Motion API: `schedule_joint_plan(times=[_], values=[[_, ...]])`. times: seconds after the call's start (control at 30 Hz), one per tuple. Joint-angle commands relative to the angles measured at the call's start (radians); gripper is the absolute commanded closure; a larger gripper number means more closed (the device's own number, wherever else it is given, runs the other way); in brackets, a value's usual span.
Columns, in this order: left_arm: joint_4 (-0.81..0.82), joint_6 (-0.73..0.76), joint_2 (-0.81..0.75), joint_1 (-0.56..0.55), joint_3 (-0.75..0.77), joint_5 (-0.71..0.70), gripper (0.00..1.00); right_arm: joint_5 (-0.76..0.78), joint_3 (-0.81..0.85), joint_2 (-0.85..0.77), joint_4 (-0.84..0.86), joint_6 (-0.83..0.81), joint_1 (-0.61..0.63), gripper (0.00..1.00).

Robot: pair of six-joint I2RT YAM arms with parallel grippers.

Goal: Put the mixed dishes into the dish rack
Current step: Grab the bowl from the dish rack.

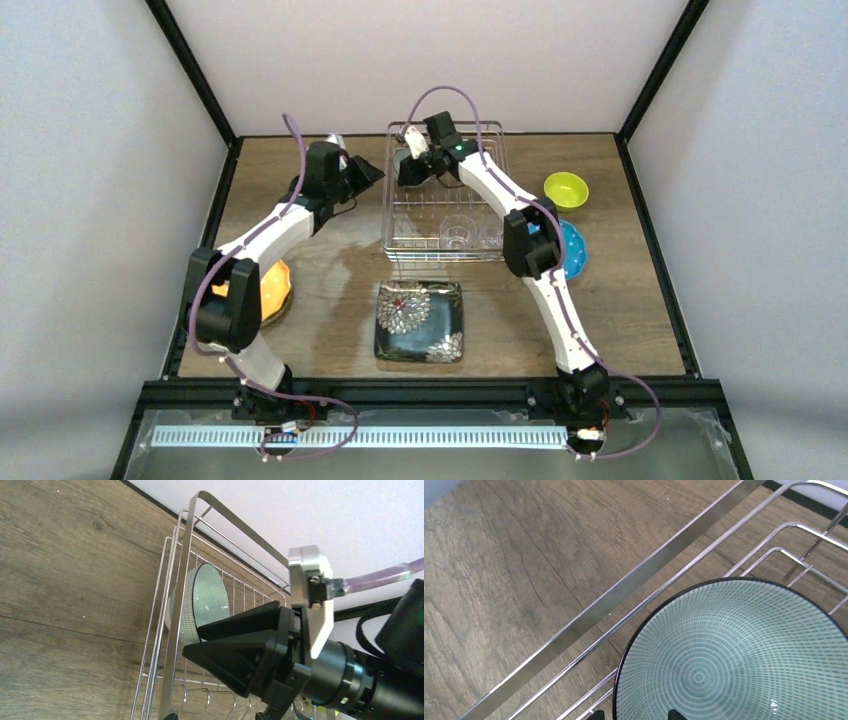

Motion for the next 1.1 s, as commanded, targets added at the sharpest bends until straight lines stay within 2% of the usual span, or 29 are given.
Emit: schedule_joint_plan(times=[0.0,0.13,0.33,0.67,1.07], values=[[0.023,0.011,-0.031,0.003,-0.013,0.011,0.10,0.012,0.026,0.041,0.010,-0.022,0.010,0.28],[0.027,0.012,-0.028,0.003,-0.012,0.014,0.10,0.014,0.031,0.052,0.009,-0.025,0.008,0.33],[0.026,0.025,-0.031,0.008,-0.019,0.013,0.10,0.018,0.056,0.079,0.003,-0.021,0.009,0.54],[0.021,0.013,-0.033,0.016,-0.021,0.018,0.10,0.050,0.021,0.032,0.006,-0.022,0.010,0.98],[0.022,-0.028,-0.015,0.017,-0.012,0.015,0.10,0.098,-0.026,-0.104,-0.005,-0.002,0.009,0.99]])
